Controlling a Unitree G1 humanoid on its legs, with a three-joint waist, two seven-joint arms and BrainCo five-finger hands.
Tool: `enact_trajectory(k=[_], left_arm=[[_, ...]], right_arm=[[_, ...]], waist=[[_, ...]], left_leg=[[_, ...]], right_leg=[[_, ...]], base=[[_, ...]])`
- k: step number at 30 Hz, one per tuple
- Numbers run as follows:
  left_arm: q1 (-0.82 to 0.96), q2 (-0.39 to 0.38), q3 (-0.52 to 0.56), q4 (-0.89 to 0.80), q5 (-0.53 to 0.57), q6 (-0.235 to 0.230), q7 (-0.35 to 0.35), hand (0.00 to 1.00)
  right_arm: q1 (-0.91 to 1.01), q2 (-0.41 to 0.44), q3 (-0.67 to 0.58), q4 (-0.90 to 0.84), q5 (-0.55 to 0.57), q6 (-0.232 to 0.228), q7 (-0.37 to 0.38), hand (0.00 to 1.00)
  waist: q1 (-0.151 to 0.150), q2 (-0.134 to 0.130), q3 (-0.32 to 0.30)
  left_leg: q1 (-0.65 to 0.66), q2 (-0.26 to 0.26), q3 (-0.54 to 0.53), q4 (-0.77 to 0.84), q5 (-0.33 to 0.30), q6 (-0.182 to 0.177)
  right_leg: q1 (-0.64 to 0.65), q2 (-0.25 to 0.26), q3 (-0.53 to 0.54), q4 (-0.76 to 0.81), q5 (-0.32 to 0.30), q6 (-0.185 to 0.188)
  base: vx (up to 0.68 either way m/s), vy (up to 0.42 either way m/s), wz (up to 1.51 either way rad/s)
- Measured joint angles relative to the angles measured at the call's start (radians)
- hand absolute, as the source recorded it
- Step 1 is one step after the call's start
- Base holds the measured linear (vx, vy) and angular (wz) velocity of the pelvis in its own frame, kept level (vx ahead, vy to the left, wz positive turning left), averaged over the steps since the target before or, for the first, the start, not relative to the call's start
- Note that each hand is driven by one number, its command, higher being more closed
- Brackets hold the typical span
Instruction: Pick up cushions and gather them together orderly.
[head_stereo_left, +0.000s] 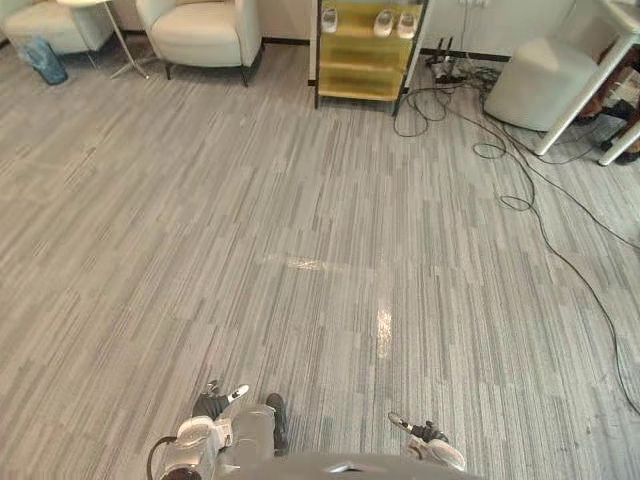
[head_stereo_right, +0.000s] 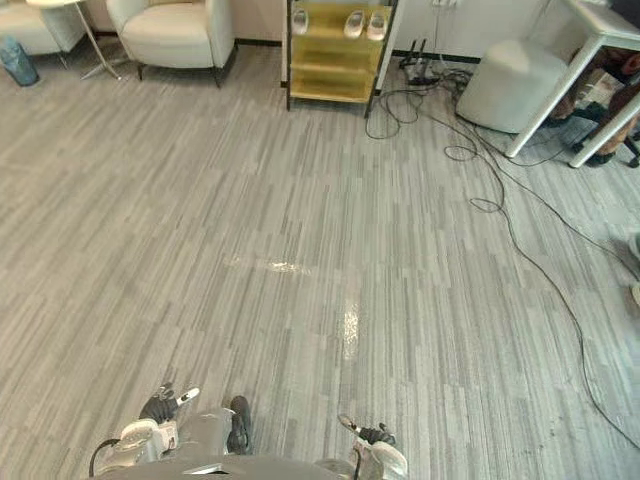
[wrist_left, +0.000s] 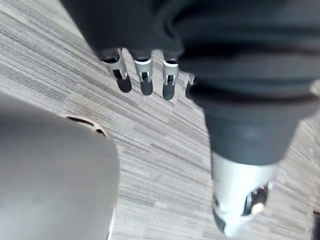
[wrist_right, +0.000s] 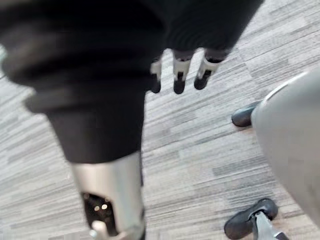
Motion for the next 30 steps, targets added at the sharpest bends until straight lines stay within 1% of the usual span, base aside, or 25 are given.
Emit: enact_trajectory(k=[2, 3, 4, 5, 6, 7, 8, 10, 11, 13, 15, 16, 17, 18, 19, 20, 21, 22, 23, 24, 25, 26, 27, 28, 30], left_arm=[[0.002, -0.002, -0.012, 0.011, 0.000, 0.003, -0.001, 0.00], [0.003, 0.000, -0.018, 0.015, 0.000, 0.005, -0.003, 0.00], [0.003, 0.014, -0.038, 0.027, 0.001, 0.007, -0.006, 0.00], [0.003, 0.018, -0.039, 0.030, 0.000, 0.009, -0.006, 0.00], [0.004, 0.023, -0.039, 0.039, 0.001, 0.016, -0.005, 0.00], [0.013, 0.024, -0.039, 0.039, 0.001, 0.018, -0.005, 0.00], [0.011, 0.024, -0.039, 0.038, 0.001, 0.019, -0.005, 0.00], [0.011, 0.017, -0.039, 0.041, 0.002, 0.022, -0.005, 0.00], [0.005, 0.012, -0.039, 0.042, 0.003, 0.022, -0.005, 0.00], [0.004, 0.005, -0.038, 0.043, 0.004, 0.022, -0.001, 0.00], [0.001, 0.002, -0.038, 0.046, 0.004, 0.022, 0.001, 0.00], [-0.001, 0.003, -0.037, 0.048, 0.009, 0.022, 0.001, 0.00], [-0.002, 0.001, -0.030, 0.049, 0.015, 0.022, 0.002, 0.00], [-0.013, -0.014, -0.026, 0.072, 0.022, 0.022, 0.002, 0.00], [-0.022, -0.027, -0.026, 0.076, 0.035, 0.019, -0.002, 0.00], [-0.022, -0.033, -0.026, 0.078, 0.040, 0.020, -0.001, 0.00], [-0.019, -0.048, -0.023, 0.081, 0.040, 0.020, -0.001, 0.00], [-0.015, -0.056, -0.020, 0.082, 0.040, 0.020, -0.001, 0.00], [-0.012, -0.061, -0.018, 0.081, 0.040, 0.020, -0.002, 0.00], [-0.012, -0.063, -0.016, 0.076, 0.039, 0.020, -0.003, 0.00], [-0.013, -0.062, -0.008, 0.067, 0.039, 0.020, -0.006, 0.00], [-0.012, -0.061, -0.005, 0.056, 0.039, 0.020, -0.007, 0.00], [-0.001, -0.060, -0.003, 0.037, 0.039, 0.017, -0.007, 0.00], [0.014, -0.055, -0.001, 0.030, 0.035, 0.013, -0.010, 0.00], [0.015, -0.053, 0.005, 0.017, 0.029, 0.011, -0.014, 0.00]], right_arm=[[-0.004, -0.003, 0.000, 0.001, -0.009, -0.001, 0.002, 0.00], [-0.004, -0.003, 0.000, 0.001, -0.012, -0.001, 0.004, 0.00], [-0.003, -0.003, 0.000, -0.005, -0.020, -0.002, 0.013, 0.00], [-0.001, -0.004, 0.000, -0.005, -0.020, 0.001, 0.013, 0.00], [0.009, -0.004, -0.002, -0.009, -0.018, -0.001, 0.016, 0.00], [0.011, -0.010, 0.000, -0.010, -0.019, -0.002, 0.018, 0.00], [0.011, -0.010, 0.001, -0.011, -0.020, -0.002, 0.018, 0.00], [0.005, -0.009, 0.000, -0.011, -0.020, -0.007, 0.019, 0.00], [0.003, -0.009, 0.000, -0.012, -0.020, -0.008, 0.020, 0.00], [-0.008, -0.010, -0.001, -0.013, -0.019, -0.008, 0.020, 0.00], [-0.016, -0.010, -0.001, -0.013, -0.019, -0.008, 0.020, 0.00], [-0.019, -0.009, -0.002, -0.014, -0.018, -0.008, 0.020, 0.00], [-0.019, -0.011, -0.001, -0.012, -0.019, -0.008, 0.020, 0.00], [-0.029, -0.025, -0.008, -0.014, -0.021, -0.008, 0.020, 0.00], [-0.040, -0.038, -0.012, -0.013, -0.022, -0.007, 0.020, 0.00], [-0.041, -0.042, -0.017, -0.013, -0.022, -0.007, 0.020, 0.00], [-0.043, -0.047, -0.038, -0.012, -0.023, -0.008, 0.021, 0.00], [-0.043, -0.049, -0.043, -0.009, -0.022, -0.008, 0.021, 0.00], [-0.042, -0.050, -0.046, -0.006, -0.023, -0.007, 0.021, 0.00], [-0.033, -0.048, -0.046, -0.004, -0.022, -0.007, 0.020, 0.00], [-0.021, -0.047, -0.039, -0.007, -0.022, -0.007, 0.020, 0.00], [-0.015, -0.046, -0.033, -0.010, -0.022, -0.007, 0.020, 0.00], [-0.011, -0.047, -0.023, -0.007, -0.021, -0.007, 0.019, 0.00], [-0.010, -0.052, -0.010, 0.000, -0.020, -0.007, 0.020, 0.00], [-0.008, -0.052, -0.012, 0.011, -0.020, -0.006, 0.019, 0.00]], waist=[[0.010, 0.009, -0.012], [0.008, 0.007, -0.013], [-0.008, -0.010, -0.016], [-0.014, -0.012, -0.017], [-0.020, -0.012, -0.013], [-0.030, -0.013, -0.013], [-0.033, -0.016, -0.016], [-0.035, -0.017, -0.013], [-0.040, -0.012, -0.013], [-0.042, -0.001, -0.008], [-0.044, 0.004, -0.002], [-0.045, 0.002, 0.004], [-0.045, -0.001, 0.007], [-0.040, 0.028, 0.016], [-0.039, 0.038, 0.025], [-0.039, 0.040, 0.024], [-0.039, 0.068, 0.018], [-0.040, 0.075, 0.015], [-0.041, 0.084, 0.011], [-0.044, 0.090, 0.007], [-0.050, 0.094, 0.004], [-0.051, 0.094, 0.004], [-0.047, 0.095, 0.003], [-0.038, 0.097, 0.002], [-0.031, 0.095, 0.004]], left_leg=[[0.048, -0.015, 0.003, -0.011, -0.053, 0.003], [0.064, -0.021, 0.009, -0.022, -0.064, 0.005], [0.113, -0.043, 0.021, -0.038, -0.090, 0.009], [0.129, -0.047, 0.021, -0.042, -0.095, 0.010], [0.180, -0.056, 0.021, -0.062, -0.108, 0.010], [0.241, -0.058, 0.022, -0.094, -0.116, 0.007], [0.266, -0.057, 0.022, -0.112, -0.118, 0.006], [0.329, -0.048, 0.016, -0.158, -0.119, 0.004], [0.350, -0.034, 0.008, -0.176, -0.121, -0.003], [0.382, 0.011, -0.005, -0.205, -0.129, -0.039], [0.397, 0.039, -0.012, -0.225, -0.134, -0.064], [0.424, 0.053, -0.021, -0.245, -0.144, -0.097], [0.439, 0.057, -0.030, -0.259, -0.151, -0.110], [0.472, 0.079, -0.066, -0.282, -0.157, -0.095], [0.478, 0.080, -0.107, -0.281, -0.134, -0.083], [0.481, 0.083, -0.122, -0.277, -0.126, -0.087], [0.488, 0.099, -0.155, -0.251, -0.118, -0.098], [0.484, 0.110, -0.167, -0.225, -0.118, -0.099], [0.473, 0.122, -0.184, -0.178, -0.116, -0.102], [0.427, 0.140, -0.210, -0.035, -0.106, -0.127], [0.359, 0.157, -0.234, 0.128, -0.071, -0.173], [0.314, 0.164, -0.246, 0.218, -0.034, -0.185], [0.243, 0.187, -0.243, 0.379, 0.044, -0.193], [0.174, 0.209, -0.209, 0.531, 0.024, -0.172], [0.111, 0.229, -0.146, 0.601, -0.032, -0.152]], right_leg=[[-0.055, -0.015, 0.049, 0.165, -0.008, 0.018], [-0.107, -0.024, 0.063, 0.283, -0.014, 0.048], [-0.256, -0.058, 0.090, 0.619, 0.019, 0.143], [-0.288, -0.066, 0.087, 0.692, 0.025, 0.153], [-0.350, -0.080, 0.057, 0.832, 0.022, 0.140], [-0.401, -0.092, -0.008, 0.913, -0.007, 0.082], [-0.428, -0.093, -0.040, 0.929, -0.025, 0.058], [-0.478, -0.088, -0.127, 0.874, -0.089, 0.022], [-0.498, -0.075, -0.169, 0.782, -0.116, 0.004], [-0.529, -0.026, -0.202, 0.507, -0.108, -0.016], [-0.548, -0.001, -0.189, 0.322, -0.038, -0.017], [-0.550, 0.008, -0.160, 0.170, 0.075, -0.009], [-0.531, 0.011, -0.162, 0.146, 0.170, 0.002], [-0.524, 0.042, -0.168, 0.187, 0.155, -0.029], [-0.553, 0.044, -0.160, 0.266, 0.088, -0.041], [-0.561, 0.045, -0.161, 0.298, 0.061, -0.046], [-0.555, 0.057, -0.167, 0.335, 0.013, -0.053], [-0.543, 0.065, -0.174, 0.337, -0.002, -0.057], [-0.520, 0.074, -0.182, 0.331, -0.015, -0.059], [-0.467, 0.081, -0.205, 0.312, -0.036, -0.060], [-0.422, 0.083, -0.231, 0.290, -0.043, -0.061], [-0.398, 0.085, -0.241, 0.280, -0.047, -0.065], [-0.350, 0.092, -0.249, 0.250, -0.051, -0.080], [-0.296, 0.102, -0.251, 0.206, -0.053, -0.092], [-0.231, 0.107, -0.248, 0.146, -0.037, -0.080]], base=[[0.29, 0.138, -0.24], [0.22, 0.120, -0.14], [0.22, 0.106, -0.05], [0.28, 0.097, -0.01], [0.27, 0.044, -0.04], [0.29, 0.019, -0.07], [0.27, -0.036, -0.04], [0.23, -0.096, 0.07], [0.19, -0.128, 0.18], [0.27, -0.196, 0.15], [0.34, -0.256, 0.10], [0.31, -0.251, 0.13], [0.46, -0.394, 0.10], [0.51, -0.433, 0.02], [0.49, -0.417, -0.04], [0.41, -0.302, -0.06], [0.28, -0.170, -0.03], [0.30, -0.156, 0.02], [0.30, -0.141, 0.22], [0.35, -0.156, 0.45], [0.34, -0.141, 0.53], [0.33, -0.095, 0.44], [0.34, -0.043, 0.15], [0.34, -0.021, -0.03], [0.37, 0.037, -0.15]])
